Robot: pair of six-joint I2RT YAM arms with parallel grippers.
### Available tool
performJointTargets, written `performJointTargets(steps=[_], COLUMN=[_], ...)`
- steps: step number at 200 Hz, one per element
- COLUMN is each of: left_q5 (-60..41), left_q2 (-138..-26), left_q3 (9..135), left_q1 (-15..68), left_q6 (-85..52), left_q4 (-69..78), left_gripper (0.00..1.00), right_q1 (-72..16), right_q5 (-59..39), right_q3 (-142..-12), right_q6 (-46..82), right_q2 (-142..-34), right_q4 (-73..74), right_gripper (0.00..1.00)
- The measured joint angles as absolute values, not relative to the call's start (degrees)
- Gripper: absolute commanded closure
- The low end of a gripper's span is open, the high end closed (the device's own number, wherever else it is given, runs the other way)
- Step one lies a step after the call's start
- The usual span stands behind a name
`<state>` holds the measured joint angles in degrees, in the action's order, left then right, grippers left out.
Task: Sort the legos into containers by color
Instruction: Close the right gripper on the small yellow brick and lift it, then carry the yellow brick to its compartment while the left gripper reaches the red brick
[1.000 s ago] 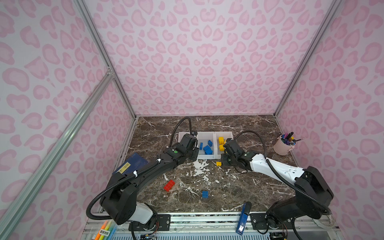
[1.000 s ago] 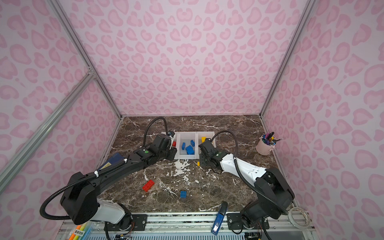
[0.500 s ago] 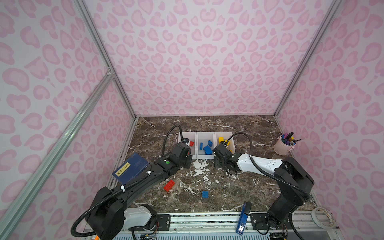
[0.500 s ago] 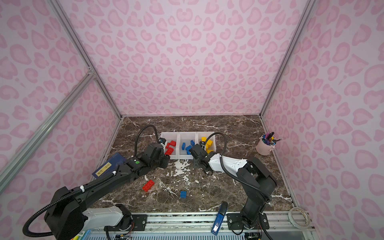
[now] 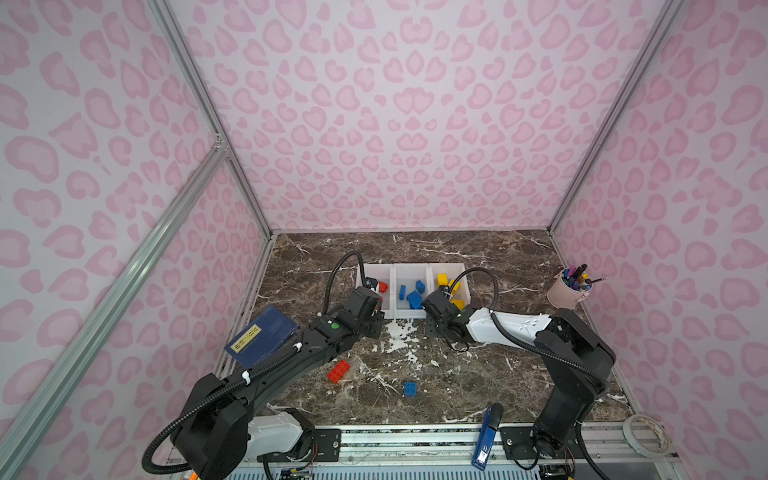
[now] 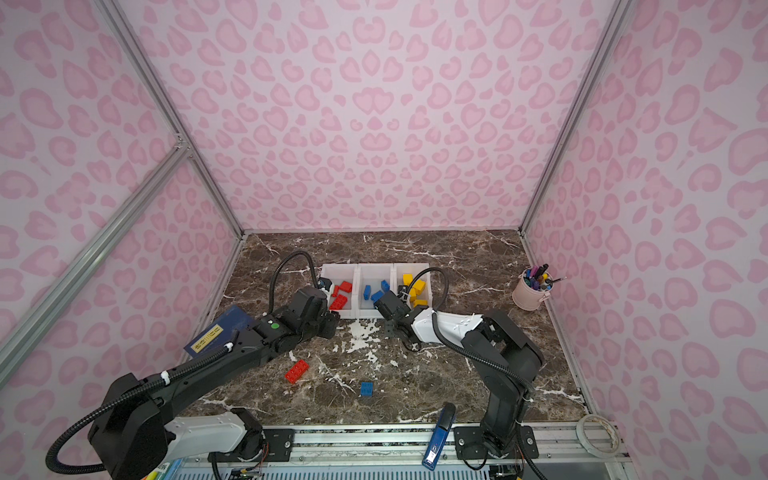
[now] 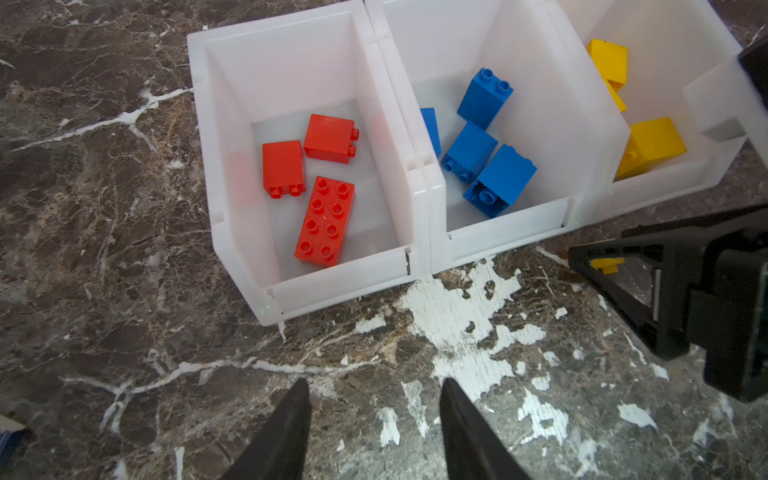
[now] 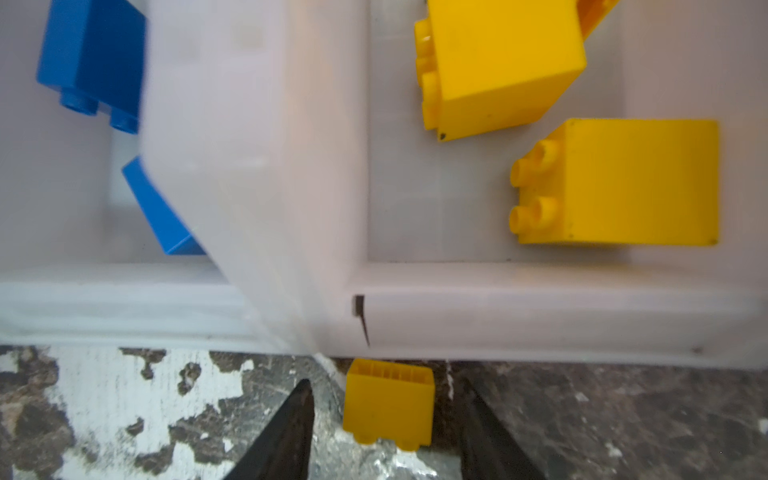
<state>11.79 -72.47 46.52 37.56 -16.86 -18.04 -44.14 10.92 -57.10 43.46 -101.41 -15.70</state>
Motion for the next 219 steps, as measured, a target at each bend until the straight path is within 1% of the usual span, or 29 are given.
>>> performJointTargets(steps=[26,94,157,196,219], left_q5=[11.77,10.92,10.9,10.94,10.94], left_q2=[-72.47,-72.55,-72.53,-72.07,-71.75], left_q3=[46.37,45.89,45.82,45.67,45.41], left_q1=[37.56,37.56,37.56,37.56,37.56], left_q6=[-16.88,-17.5,-17.87,-17.89,-17.93], left_q4=[-18.02,-17.96,-17.93,-17.93,-17.93], left_gripper=[0.47,0.47,0.47,0.47,0.47], right_q1=[-44.18,-44.36,-44.97,-46.24,-45.95], right_q5=[10.94,11.97,11.99,12.45,15.18], right_q3=[-57.1,-57.28,-57.01,-56.14,-57.06], right_q6=[43.97,44.36,44.38,44.16,43.48], right_q2=[-102.32,-103.11,-102.06,-95.92,-91.59], right_q4=[-15.62,-15.25,-15.55,-17.1,-20.27], right_gripper=[0.5,0.64,0.66,0.66,0.66])
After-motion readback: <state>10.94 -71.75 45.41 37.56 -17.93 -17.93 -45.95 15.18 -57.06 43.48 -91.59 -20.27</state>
